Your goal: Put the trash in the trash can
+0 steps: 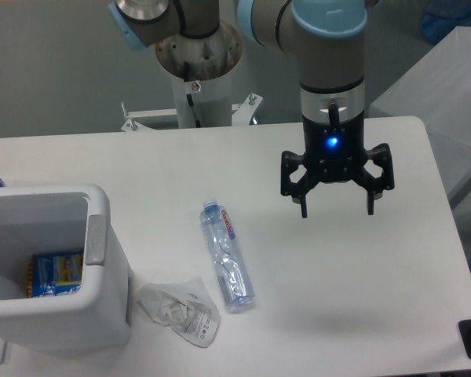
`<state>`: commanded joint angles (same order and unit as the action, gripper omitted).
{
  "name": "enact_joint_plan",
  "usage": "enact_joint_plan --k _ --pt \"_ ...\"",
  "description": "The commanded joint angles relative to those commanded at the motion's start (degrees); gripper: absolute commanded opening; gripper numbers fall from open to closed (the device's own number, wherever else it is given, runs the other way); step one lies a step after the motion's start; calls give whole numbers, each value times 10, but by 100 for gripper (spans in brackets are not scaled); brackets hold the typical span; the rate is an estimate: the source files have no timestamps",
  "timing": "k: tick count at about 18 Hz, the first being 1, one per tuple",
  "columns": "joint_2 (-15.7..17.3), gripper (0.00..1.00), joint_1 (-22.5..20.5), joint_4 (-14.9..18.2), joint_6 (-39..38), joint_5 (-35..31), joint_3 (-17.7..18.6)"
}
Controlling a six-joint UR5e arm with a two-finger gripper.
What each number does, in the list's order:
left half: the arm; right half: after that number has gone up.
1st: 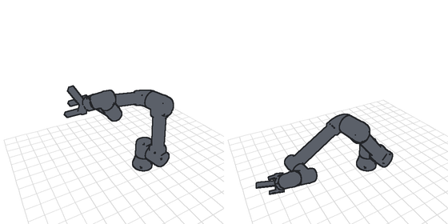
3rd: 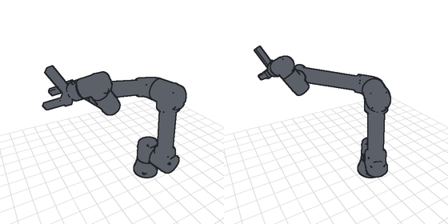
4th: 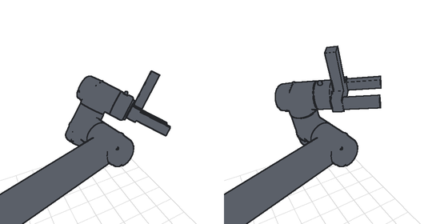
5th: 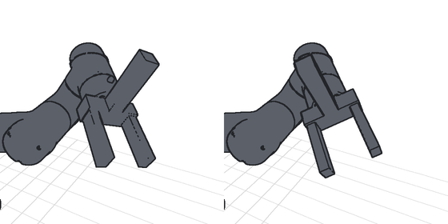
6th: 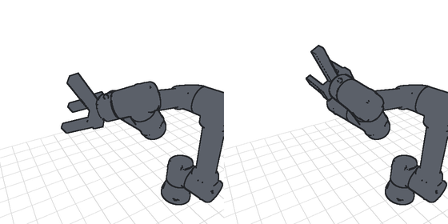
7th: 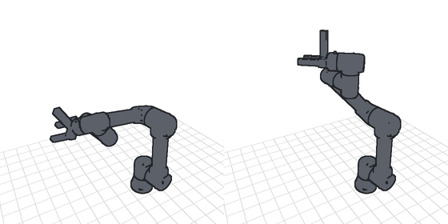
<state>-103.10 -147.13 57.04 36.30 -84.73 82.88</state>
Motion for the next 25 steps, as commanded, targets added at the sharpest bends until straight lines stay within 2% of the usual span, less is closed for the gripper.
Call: enact_joint_plan --k 6,11,15,21,23,25 --pt "-7 100 2 1 -5 1 -4" --pt "-40 100 9 -15 -8 1 5" --pt "-61 100 37 -52 -59 0 24" --pt "-104 100 83 -56 -71 4 24" --pt "-109 100 98 -61 -65 4 41" --pt "-128 100 114 -66 -60 3 47"
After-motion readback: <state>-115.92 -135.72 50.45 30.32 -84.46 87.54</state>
